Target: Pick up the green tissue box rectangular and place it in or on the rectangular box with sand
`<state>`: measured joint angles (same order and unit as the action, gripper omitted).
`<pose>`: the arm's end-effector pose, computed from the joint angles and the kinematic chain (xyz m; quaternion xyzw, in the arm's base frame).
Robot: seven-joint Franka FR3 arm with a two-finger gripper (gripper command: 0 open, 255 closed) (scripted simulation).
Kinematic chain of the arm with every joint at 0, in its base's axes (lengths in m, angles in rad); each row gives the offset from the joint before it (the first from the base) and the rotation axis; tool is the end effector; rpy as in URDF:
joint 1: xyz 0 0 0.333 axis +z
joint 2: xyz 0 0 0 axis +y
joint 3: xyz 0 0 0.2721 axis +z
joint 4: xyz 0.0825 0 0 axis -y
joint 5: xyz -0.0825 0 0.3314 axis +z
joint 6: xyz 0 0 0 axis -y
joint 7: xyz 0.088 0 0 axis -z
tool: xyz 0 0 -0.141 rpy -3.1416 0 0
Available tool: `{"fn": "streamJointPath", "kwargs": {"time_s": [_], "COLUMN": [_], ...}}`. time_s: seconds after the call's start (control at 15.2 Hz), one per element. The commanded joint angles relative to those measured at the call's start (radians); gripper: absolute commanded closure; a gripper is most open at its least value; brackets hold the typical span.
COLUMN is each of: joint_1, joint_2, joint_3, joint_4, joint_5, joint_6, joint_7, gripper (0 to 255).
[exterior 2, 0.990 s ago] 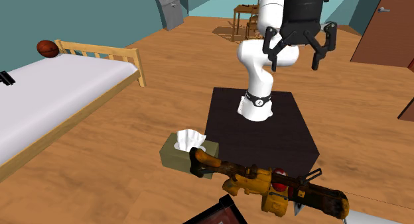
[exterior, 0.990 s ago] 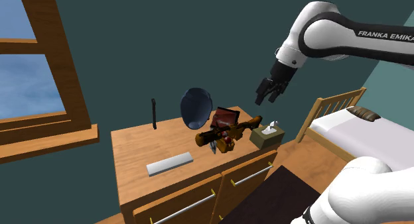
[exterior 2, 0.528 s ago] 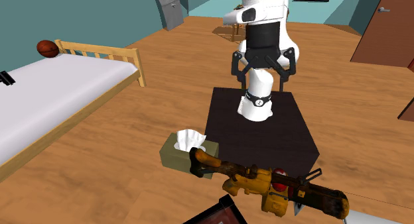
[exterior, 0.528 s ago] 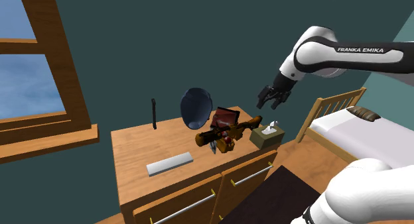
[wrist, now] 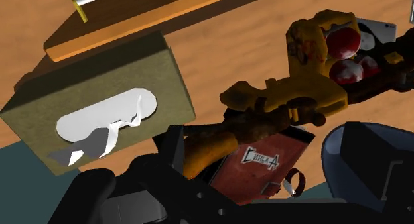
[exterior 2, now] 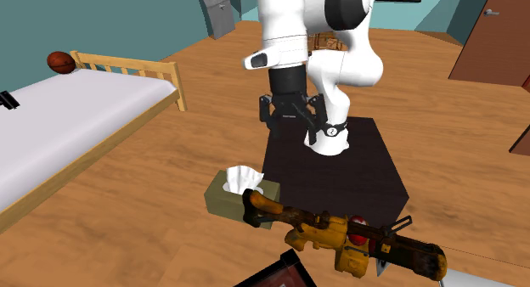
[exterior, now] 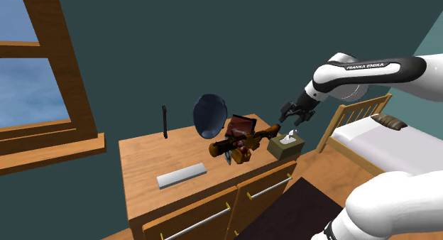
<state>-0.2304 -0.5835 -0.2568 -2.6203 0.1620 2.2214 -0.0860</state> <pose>0.3299 -0.1582 0.4036 -0.9612 0.2250 -0.1144 0.1116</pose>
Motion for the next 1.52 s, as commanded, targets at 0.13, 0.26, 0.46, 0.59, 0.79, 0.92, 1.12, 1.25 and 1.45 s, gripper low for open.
{"fn": "streamJointPath", "kwargs": {"time_s": [0.13, 0.26, 0.46, 0.59, 0.79, 0.92, 1.12, 1.25, 1.45], "joint_1": [-0.021, -0.021, -0.007, 0.008, 0.040, 0.064, 0.083, 0.083, 0.083], "joint_2": [0.082, 0.131, 0.211, 0.239, 0.281, 0.311, 0.335, 0.335, 0.335], "joint_3": [-0.086, -0.132, -0.209, -0.227, -0.240, -0.250, -0.257, -0.257, -0.257], "joint_4": [-0.030, -0.039, -0.044, -0.046, -0.050, -0.050, -0.050, -0.050, -0.050], "joint_5": [0.046, 0.083, 0.163, 0.193, 0.241, 0.277, 0.310, 0.310, 0.310], "joint_6": [0.121, 0.179, 0.262, 0.288, 0.331, 0.357, 0.377, 0.377, 0.377], "joint_7": [-0.047, -0.078, -0.142, -0.164, -0.196, -0.222, -0.244, -0.244, -0.244], "gripper": [0, 0, 0, 0, 0, 0, 0, 0, 0]}}
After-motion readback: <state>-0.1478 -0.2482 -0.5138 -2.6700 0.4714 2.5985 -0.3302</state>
